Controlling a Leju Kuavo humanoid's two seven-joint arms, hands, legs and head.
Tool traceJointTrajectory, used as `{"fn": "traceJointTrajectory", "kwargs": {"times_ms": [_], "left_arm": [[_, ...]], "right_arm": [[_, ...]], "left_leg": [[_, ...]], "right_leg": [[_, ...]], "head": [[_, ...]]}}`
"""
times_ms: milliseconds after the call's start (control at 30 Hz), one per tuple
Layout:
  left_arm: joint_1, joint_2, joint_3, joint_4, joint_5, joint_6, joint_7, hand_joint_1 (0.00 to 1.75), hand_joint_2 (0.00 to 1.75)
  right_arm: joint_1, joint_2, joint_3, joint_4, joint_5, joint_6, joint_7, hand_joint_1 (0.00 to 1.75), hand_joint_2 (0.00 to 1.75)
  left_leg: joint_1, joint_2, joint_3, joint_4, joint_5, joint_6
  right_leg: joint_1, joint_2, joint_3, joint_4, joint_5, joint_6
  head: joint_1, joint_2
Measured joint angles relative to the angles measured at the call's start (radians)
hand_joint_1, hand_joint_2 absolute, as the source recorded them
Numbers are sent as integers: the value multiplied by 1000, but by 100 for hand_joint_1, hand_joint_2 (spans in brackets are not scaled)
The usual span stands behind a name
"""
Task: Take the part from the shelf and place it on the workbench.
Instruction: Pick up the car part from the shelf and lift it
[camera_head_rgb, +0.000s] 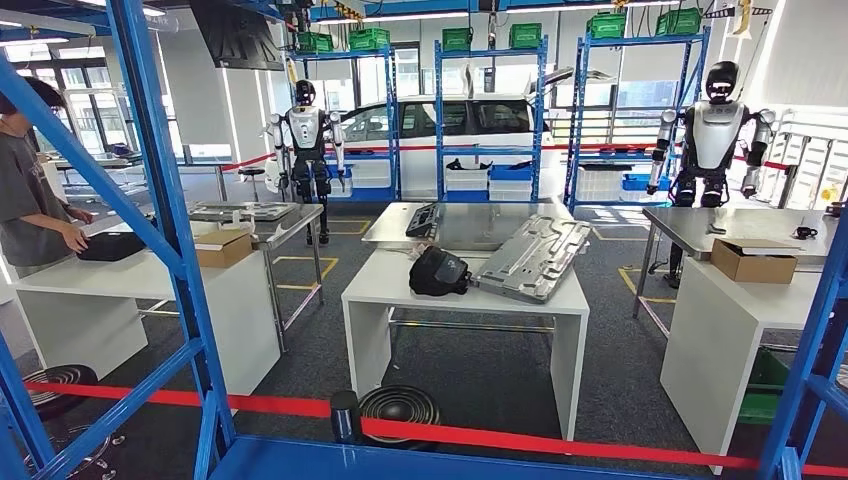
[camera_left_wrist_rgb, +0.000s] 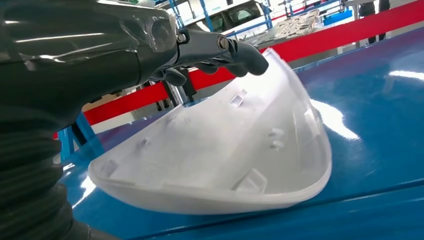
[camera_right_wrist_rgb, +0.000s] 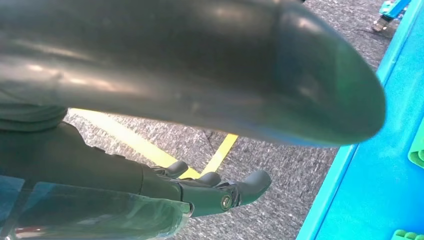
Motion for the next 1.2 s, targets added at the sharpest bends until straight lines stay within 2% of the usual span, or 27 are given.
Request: {"fn": "traceJointTrajectory", "kwargs": {"times_ms": [67,100,133,167,200,267,333,433,467,533,600,633,667,700,733,767,800,833,867,900,967,1000,1033,1100,1133,1167,1200], "left_arm": [[4,2,2,1,0,0,0,0,175],[7,2,3,1,0,0,1,0,175],[10,3,4,3,0,0,1,0,175],[12,3,4,4,0,0,1,0,175],[13,3,6,6,0,0,0,0,175],[11,3,10,11,0,0,0,0,175],[8,4,14,16,2,1,0,0,175],[7,3,17,26,5,2,0,0,175],[6,2,18,29,5,2,0,0,175],[5,-1,19,33,5,3,0,0,175],[5,-3,18,39,5,3,0,0,175],[7,-4,17,43,5,3,0,0,175],[8,-5,16,45,5,3,0,0,175],[9,-6,16,47,5,3,0,0,175],[9,-7,15,49,5,3,0,6,175],[9,-7,15,51,6,3,0,20,175],[10,-7,15,53,6,3,0,43,175],[10,-7,15,55,7,3,0,69,175],[10,-8,16,58,9,4,0,88,175],[10,-8,16,61,10,4,-1,99,175],[10,-9,18,67,13,9,-4,101,175],[11,-9,19,69,15,11,-6,102,175],[11,-9,20,72,17,14,-8,101,175],[13,-9,21,79,19,16,-9,103,175],[15,-9,22,83,20,16,-10,110,175],[17,-9,22,86,20,16,-10,123,175],[18,-9,22,88,20,16,-11,140,175]], "right_arm": [[-2,0,2,0,-1,-1,0,0,0],[-2,0,3,1,-2,-2,0,0,0],[-2,-1,3,2,-3,-4,0,0,0],[-2,-1,3,3,-6,-7,0,0,0],[-2,-1,3,5,-9,-11,-1,0,0],[-6,1,5,9,-15,-19,-2,0,0],[-10,1,8,13,-17,-22,-2,0,0],[-14,0,10,17,-18,-22,-2,0,0],[-14,-1,11,18,-18,-22,-2,0,0],[-15,-3,12,20,-19,-23,-3,0,0],[-14,-6,12,23,-19,-23,-3,0,0],[-14,-7,12,25,-19,-23,-3,0,0],[-14,-8,12,26,-19,-23,-3,0,0],[-13,-9,12,27,-19,-23,-3,0,0],[-14,-11,12,28,-20,-23,-3,0,0],[-14,-12,12,29,-20,-24,-3,0,0],[-15,-12,12,30,-21,-25,-4,0,0],[-16,-13,12,32,-22,-26,-5,0,0],[-17,-13,12,34,-23,-27,-6,0,0],[-17,-13,13,36,-24,-29,-8,0,0],[-18,-14,14,39,-25,-31,-10,0,0],[-18,-14,16,41,-26,-33,-11,0,0],[-19,-14,17,42,-27,-34,-12,0,0],[-19,-14,19,46,-27,-36,-14,0,0],[-19,-15,19,48,-27,-37,-15,0,0],[-19,-15,19,51,-27,-38,-15,0,0],[-19,-15,19,53,-27,-39,-16,0,0]], "left_leg": [[3,0,-65,137,-67,-8],[5,0,-95,199,-89,-9],[5,0,-111,232,-93,-9],[5,0,-107,222,-77,-7],[5,0,-82,173,-46,-2],[-1,1,-5,24,15,15],[-10,3,36,-58,34,27],[-10,5,40,-75,41,34],[-7,6,45,-84,47,37],[-2,7,51,-96,58,43],[-3,7,47,-96,60,46],[-3,7,46,-95,60,46],[-3,7,45,-94,60,46],[-2,6,45,-92,59,44],[-1,5,45,-87,56,40],[-2,5,44,-82,53,35],[-4,4,41,-75,48,28],[-5,4,38,-69,46,23],[-6,4,35,-67,45,18],[-5,4,33,-64,45,14],[-2,4,25,-51,33,6],[0,4,11,-21,13,1],[2,3,-14,30,-16,-5],[5,3,-79,169,-79,-12],[7,3,-104,219,-93,-13],[7,3,-111,232,-88,-12],[7,3,-98,203,-64,-9]], "right_leg": [[2,0,-2,0,1,-6],[4,0,-3,0,1,-7],[6,0,-3,0,1,-7],[8,0,-3,0,1,-7],[10,1,-1,0,1,-7],[14,3,1,1,1,-6],[16,2,-2,1,3,-2],[17,0,-5,-1,6,11],[18,0,-12,13,-3,13],[16,-1,-56,105,-49,11],[14,0,-120,241,-103,12],[12,0,-139,280,-114,17],[10,-1,-138,280,-108,25],[6,-1,-115,234,-86,35],[3,-2,-75,158,-56,44],[1,-2,-39,89,-33,47],[1,-2,-12,36,-16,45],[2,-2,0,11,-10,38],[5,-1,0,11,-11,29],[6,-1,-1,9,-8,21],[3,0,-1,7,-5,9],[0,0,-1,6,-4,3],[-1,0,-1,5,-3,-1],[1,0,-3,6,-3,-5],[3,0,-4,6,-3,-5],[4,1,-4,6,-3,-5],[6,1,-3,6,-3,-5]], "head": [[-2,0],[-2,0],[-2,0],[-3,0],[-3,0],[-3,0],[-3,0],[-3,0],[-3,0],[0,0],[2,0],[2,0],[3,0],[3,0],[4,0],[4,0],[4,0],[4,0],[3,0],[2,0],[2,0],[0,0],[-1,0],[-2,0],[-3,0],[-3,0],[-3,0]]}}
